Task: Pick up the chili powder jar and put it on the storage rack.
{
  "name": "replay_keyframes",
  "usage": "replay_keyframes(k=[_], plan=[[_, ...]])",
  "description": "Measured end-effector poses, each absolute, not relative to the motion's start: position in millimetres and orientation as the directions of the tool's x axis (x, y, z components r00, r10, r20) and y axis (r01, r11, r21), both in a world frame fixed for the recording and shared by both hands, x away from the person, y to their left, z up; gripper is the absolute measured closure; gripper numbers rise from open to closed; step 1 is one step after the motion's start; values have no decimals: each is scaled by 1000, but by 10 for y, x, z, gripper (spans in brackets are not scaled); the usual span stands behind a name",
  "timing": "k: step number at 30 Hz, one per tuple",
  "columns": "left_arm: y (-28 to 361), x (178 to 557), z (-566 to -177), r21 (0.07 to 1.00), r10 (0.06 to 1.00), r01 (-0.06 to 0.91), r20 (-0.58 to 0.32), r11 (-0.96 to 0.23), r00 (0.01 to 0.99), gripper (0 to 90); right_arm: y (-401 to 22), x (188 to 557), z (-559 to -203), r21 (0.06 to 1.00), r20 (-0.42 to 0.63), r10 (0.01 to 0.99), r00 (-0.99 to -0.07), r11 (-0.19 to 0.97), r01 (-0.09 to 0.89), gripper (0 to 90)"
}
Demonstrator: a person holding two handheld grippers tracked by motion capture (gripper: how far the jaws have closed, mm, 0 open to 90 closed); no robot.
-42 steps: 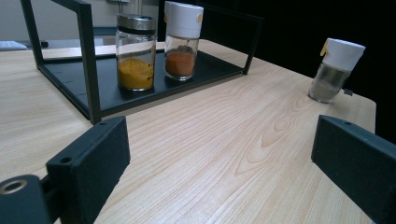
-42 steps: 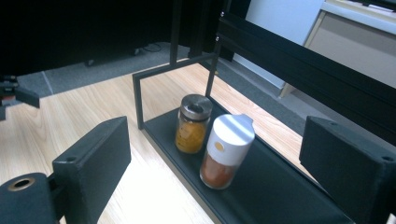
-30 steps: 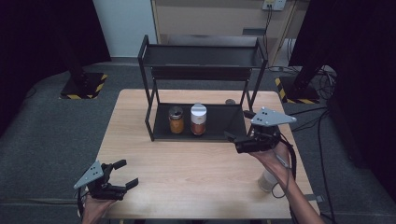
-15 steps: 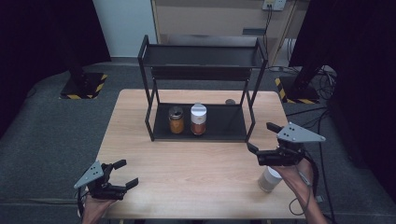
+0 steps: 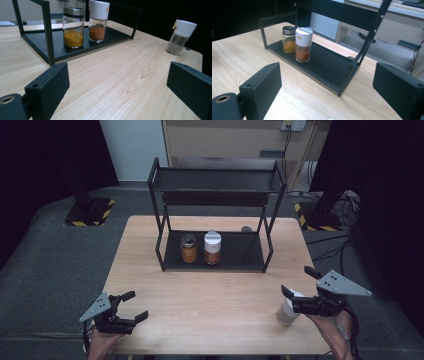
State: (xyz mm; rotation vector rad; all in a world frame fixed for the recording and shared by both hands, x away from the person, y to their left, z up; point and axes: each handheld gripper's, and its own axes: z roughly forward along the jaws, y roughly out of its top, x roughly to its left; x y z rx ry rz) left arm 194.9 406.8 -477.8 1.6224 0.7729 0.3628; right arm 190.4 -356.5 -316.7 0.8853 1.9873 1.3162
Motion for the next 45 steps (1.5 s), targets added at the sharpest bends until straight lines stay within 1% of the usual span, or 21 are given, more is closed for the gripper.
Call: replay_keyframes(k=[7,11,22,29,38,45], plan=[[4068,1948,-4777,960,662,278,-185,-36,727,38,-3690,1782,-3379,944,-76,819,-569,242,223,84],[4067,1949,-4777,960,662,279,-186,-37,726,38,-3723,1741,-3522,944,-73,829,-555,237,229,83],[4066,1948,-4778,960,662,279,-185,-37,726,38,-3824,1602,-3923,962,-73,850,-521,198,189,81],[4063,1947,-4776,960,664,279,-184,-38,725,38,-3870,1584,-4061,964,-43,860,-508,169,206,79],[4068,1947,-4779,961,661,274,-182,-37,728,39,-3888,1549,-4189,967,-50,852,-520,173,190,72],[4067,1949,-4778,961,661,275,-181,-39,729,38,-3891,1553,-4206,966,-53,850,-524,178,190,71]])
